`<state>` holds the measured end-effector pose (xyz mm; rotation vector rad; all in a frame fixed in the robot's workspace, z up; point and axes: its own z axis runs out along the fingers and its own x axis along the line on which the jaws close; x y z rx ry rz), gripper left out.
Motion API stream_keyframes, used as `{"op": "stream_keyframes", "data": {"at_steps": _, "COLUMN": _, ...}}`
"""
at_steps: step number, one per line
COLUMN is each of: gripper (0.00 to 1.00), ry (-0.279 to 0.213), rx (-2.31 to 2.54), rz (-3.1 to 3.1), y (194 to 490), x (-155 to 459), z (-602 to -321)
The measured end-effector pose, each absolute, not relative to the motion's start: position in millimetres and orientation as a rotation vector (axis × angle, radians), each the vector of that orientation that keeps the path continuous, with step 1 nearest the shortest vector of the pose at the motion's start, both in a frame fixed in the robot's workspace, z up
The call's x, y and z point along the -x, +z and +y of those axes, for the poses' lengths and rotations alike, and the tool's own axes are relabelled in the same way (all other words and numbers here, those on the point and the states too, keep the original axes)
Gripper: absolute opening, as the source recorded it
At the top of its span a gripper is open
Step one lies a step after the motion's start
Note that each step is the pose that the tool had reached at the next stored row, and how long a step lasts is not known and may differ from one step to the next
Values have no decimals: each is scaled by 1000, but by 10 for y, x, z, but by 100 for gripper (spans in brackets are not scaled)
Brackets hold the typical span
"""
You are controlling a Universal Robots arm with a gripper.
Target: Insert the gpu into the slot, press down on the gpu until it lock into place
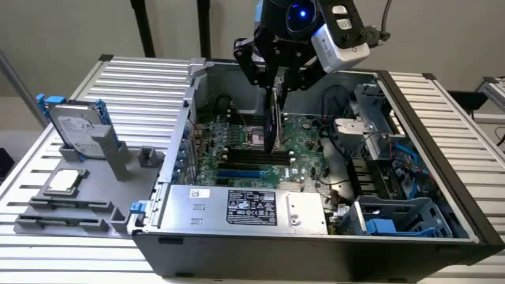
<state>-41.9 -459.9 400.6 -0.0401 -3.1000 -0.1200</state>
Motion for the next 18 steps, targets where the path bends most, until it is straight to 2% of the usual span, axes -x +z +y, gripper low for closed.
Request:
{"op": "stream_keyframes", "data": {"at_steps": 10, "gripper": 26, "ry": -120, "rx": 37, "rz": -3100, "y": 4004, "x": 418, "z": -4597}}
{"op": "stream_keyframes", "data": {"at_steps": 18, "gripper": 26, "ry": -116, "rx": -184, "rz": -3090, "y": 3991, "x": 419, "z": -4597}}
